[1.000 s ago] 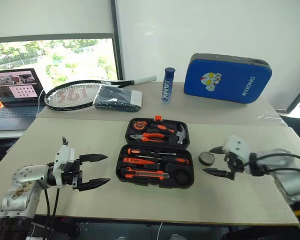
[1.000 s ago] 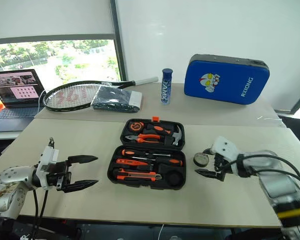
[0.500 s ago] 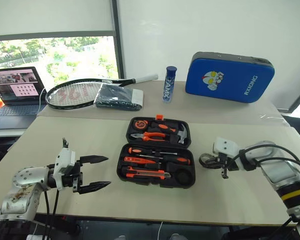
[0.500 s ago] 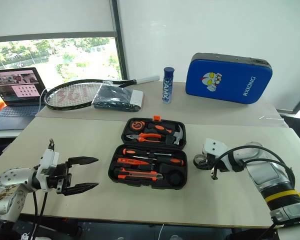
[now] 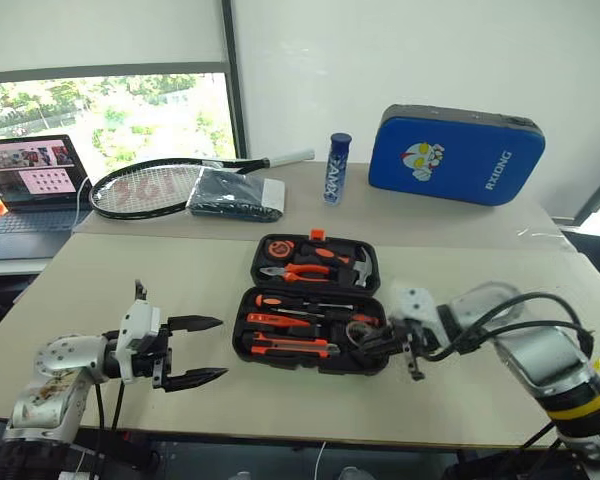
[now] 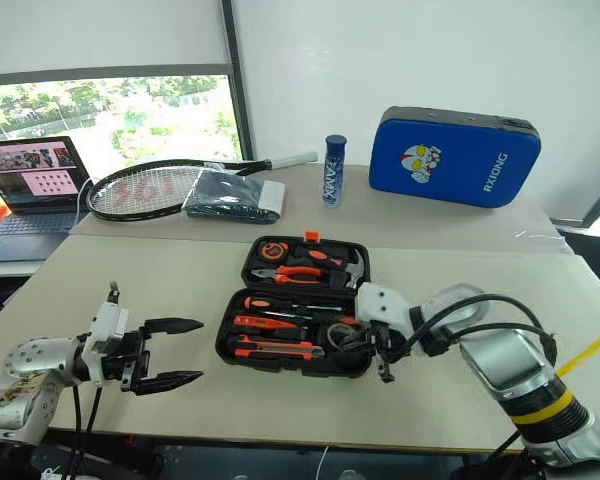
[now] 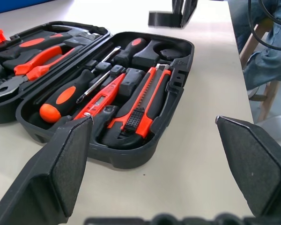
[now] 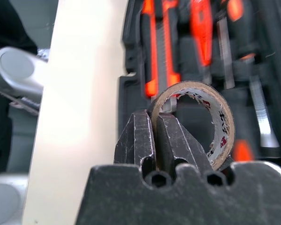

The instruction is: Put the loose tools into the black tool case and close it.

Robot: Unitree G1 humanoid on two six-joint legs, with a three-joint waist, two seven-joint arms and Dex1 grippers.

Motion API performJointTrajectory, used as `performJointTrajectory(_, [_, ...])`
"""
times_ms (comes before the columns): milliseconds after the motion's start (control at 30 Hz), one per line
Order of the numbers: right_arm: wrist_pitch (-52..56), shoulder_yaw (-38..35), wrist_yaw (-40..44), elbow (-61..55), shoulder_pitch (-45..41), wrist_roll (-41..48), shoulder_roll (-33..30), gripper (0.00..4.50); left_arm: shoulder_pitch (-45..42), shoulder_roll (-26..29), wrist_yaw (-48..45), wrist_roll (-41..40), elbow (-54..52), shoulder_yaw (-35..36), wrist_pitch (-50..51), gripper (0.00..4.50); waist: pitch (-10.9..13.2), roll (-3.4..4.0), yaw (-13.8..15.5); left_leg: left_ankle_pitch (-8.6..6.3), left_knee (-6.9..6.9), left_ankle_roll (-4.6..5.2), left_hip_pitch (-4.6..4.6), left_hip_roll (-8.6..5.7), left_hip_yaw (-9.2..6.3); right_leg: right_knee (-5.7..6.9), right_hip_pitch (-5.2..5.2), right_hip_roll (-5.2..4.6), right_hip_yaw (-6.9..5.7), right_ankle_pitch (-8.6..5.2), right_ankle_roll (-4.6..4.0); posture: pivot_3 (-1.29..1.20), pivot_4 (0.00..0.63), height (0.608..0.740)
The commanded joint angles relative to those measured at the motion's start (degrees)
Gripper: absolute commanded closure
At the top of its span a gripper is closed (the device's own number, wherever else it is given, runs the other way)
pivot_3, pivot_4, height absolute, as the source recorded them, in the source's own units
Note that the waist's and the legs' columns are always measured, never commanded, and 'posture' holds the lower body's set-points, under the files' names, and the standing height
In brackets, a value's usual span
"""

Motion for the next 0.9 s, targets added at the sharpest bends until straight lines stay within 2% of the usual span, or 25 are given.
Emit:
performJointTrajectory(33, [-0.19,0.81,0.06,-1.71,-0.48,-1.84,-1.52,4.46,-0.09,-0.01,0.04,-0.54,-2.00,0.15,-0.91,0.00,0.00,0.00,-0.07,0.00,0.00,0.00,0.01,0.01,0.00,0.01,-0.01,0.01,0.00,0.00,0.00,0.00,0.150,0.740])
performJointTrajectory(133, [1.41,2.51,0.68,-2.14,-0.17,-2.49,-2.21,4.46,-0.09,0.01,0.16,-0.46,-2.20,0.11,-0.93,0.00,0.00,0.00,-0.27,0.00,-0.01,0.00,0.02,0.03,-0.01,0.03,-0.01,0.04,-0.01,0.00,-0.01,0.00,0.150,0.740])
performJointTrajectory(200, [-0.61,2.95,-1.03,-1.08,-0.30,-4.42,-1.66,3.70,-0.33,0.15,0.18,-0.31,-2.08,0.12,-0.94,0.00,0.00,0.00,-0.34,0.00,-0.01,0.00,0.02,0.03,-0.01,0.03,-0.01,0.04,-0.01,0.00,-0.01,0.00,0.150,0.740])
performJointTrajectory(300, [-1.93,3.06,-1.06,-0.38,-0.90,-5.79,-2.19,2.83,-0.51,0.39,0.19,-0.23,-1.77,0.32,-0.90,0.00,0.00,0.00,-0.34,0.00,-0.01,0.00,0.02,0.02,-0.01,0.03,0.00,0.03,-0.01,0.00,-0.01,0.00,0.150,0.740])
performJointTrajectory(367, [-0.73,1.80,-0.62,-1.09,-1.21,-3.96,-1.58,2.12,-0.41,0.43,0.42,-0.15,-1.73,0.47,-0.85,0.00,0.00,0.00,-0.30,0.00,-0.01,0.00,0.03,0.02,-0.01,0.02,0.01,0.03,-0.01,0.00,-0.01,0.00,0.150,0.740])
performJointTrajectory(467, [-0.64,-2.94,0.94,-2.90,-0.79,1.47,-1.48,1.02,-0.28,0.33,1.73,-0.03,-1.61,1.02,-0.50,0.00,0.00,-0.01,-0.29,0.00,-0.01,0.00,0.01,0.03,-0.03,0.01,0.00,0.03,-0.03,0.00,-0.01,0.00,0.150,0.740])
performJointTrajectory(500, [-1.46,-5.98,2.51,-3.21,0.03,4.73,-1.77,0.79,-0.63,0.18,3.19,0.14,-1.07,1.58,-0.16,0.00,0.00,-0.01,-0.25,0.00,-0.01,0.00,0.00,0.03,-0.04,0.02,-0.01,0.04,-0.02,0.00,-0.01,0.00,0.150,0.740])
performJointTrajectory(600, [-4.90,-13.69,3.17,-1.30,3.00,9.06,-2.04,0.79,-1.09,0.56,7.18,1.33,1.04,2.62,1.19,0.00,0.02,-0.03,-0.10,0.00,-0.01,0.00,-0.01,0.02,-0.08,0.01,0.02,0.03,-0.04,0.00,-0.01,0.00,0.150,0.740])
performJointTrajectory(667, [-9.37,-18.26,2.04,3.62,5.44,9.12,-1.34,0.71,-1.93,1.38,11.58,5.34,4.55,2.10,1.23,0.52,0.02,-0.04,-0.04,0.00,0.00,0.00,0.05,0.01,-0.12,0.01,0.09,0.01,-0.05,0.00,0.00,0.00,0.150,0.740])
performJointTrajectory(767, [-19.19,-19.50,0.96,11.77,8.19,4.53,-1.43,1.39,-4.32,0.54,17.32,8.09,8.04,1.71,2.60,1.39,0.02,-0.09,0.13,0.00,0.00,0.00,0.15,-0.02,-0.08,0.01,0.18,0.02,-0.06,0.00,-0.01,0.00,0.150,0.740])
performJointTrajectory(900, [-32.47,-17.09,-6.52,23.88,7.78,-4.03,2.67,2.78,-9.62,-3.55,25.09,11.36,11.59,-0.51,4.95,2.87,0.03,-0.10,0.16,0.02,0.01,-0.01,0.11,-0.02,-0.01,0.09,0.07,0.02,-0.01,0.00,-0.01,0.00,0.150,0.740])
